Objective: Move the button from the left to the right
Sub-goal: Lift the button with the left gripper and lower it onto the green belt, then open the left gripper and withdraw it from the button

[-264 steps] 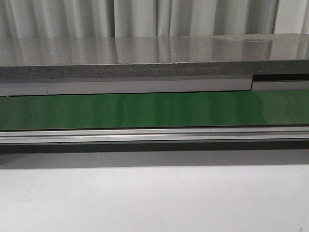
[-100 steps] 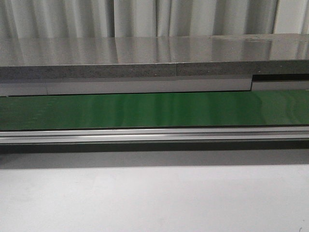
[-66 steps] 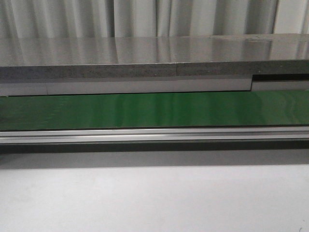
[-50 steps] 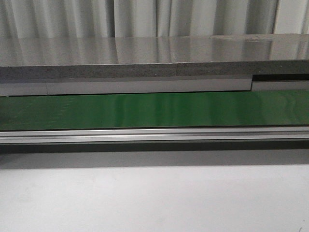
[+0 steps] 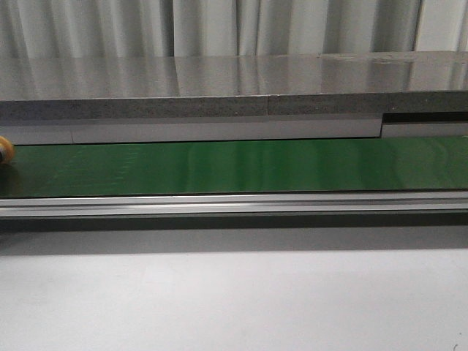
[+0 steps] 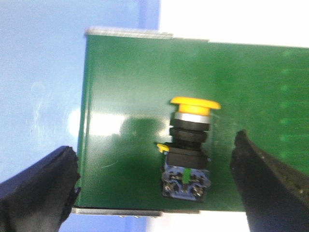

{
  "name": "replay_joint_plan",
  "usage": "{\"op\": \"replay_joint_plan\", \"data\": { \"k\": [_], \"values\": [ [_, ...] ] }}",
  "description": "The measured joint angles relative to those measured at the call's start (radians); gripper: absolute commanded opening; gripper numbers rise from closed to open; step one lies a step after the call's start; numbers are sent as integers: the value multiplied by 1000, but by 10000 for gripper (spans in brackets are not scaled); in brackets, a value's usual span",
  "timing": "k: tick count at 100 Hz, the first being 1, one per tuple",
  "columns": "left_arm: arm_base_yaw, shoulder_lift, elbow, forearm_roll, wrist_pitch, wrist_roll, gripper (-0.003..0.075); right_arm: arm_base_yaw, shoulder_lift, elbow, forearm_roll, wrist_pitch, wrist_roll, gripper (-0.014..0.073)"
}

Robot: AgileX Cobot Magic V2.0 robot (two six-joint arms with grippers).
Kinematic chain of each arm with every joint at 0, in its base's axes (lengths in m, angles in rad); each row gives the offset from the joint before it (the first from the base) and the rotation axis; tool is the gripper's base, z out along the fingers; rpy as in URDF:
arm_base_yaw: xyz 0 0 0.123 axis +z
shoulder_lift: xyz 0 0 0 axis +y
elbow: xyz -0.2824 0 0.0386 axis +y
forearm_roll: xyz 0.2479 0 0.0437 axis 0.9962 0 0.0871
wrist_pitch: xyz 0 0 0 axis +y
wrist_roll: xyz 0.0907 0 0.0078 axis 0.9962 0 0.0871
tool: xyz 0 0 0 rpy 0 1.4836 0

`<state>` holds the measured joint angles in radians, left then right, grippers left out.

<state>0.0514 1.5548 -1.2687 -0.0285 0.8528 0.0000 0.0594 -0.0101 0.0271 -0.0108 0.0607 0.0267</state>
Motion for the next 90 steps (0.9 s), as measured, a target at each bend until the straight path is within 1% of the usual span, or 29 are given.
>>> {"op": "replay_joint_plan", "data": {
  "k": [9, 24, 41, 56, 68, 78, 90],
  "values": [
    [-22, -93, 45, -2, -30, 12, 620, 0, 0, 0, 0, 0, 0, -67],
    [-46, -278, 173, -6, -132, 13, 620, 0, 0, 0, 0, 2, 0, -67],
    [-77, -519, 380, -6, -294, 15, 620, 0, 0, 0, 0, 2, 0, -67],
    [-83, -745, 581, -19, -456, 15, 620, 0, 0, 0, 0, 2, 0, -67],
    [-83, -913, 741, -22, -551, 15, 620, 0, 0, 0, 0, 2, 0, -67],
    [-83, -1034, 854, -22, -599, 15, 620, 0, 0, 0, 0, 2, 0, -67],
    [-83, -1134, 940, -22, -623, 15, 620, 0, 0, 0, 0, 2, 0, -67]
  ]
}}
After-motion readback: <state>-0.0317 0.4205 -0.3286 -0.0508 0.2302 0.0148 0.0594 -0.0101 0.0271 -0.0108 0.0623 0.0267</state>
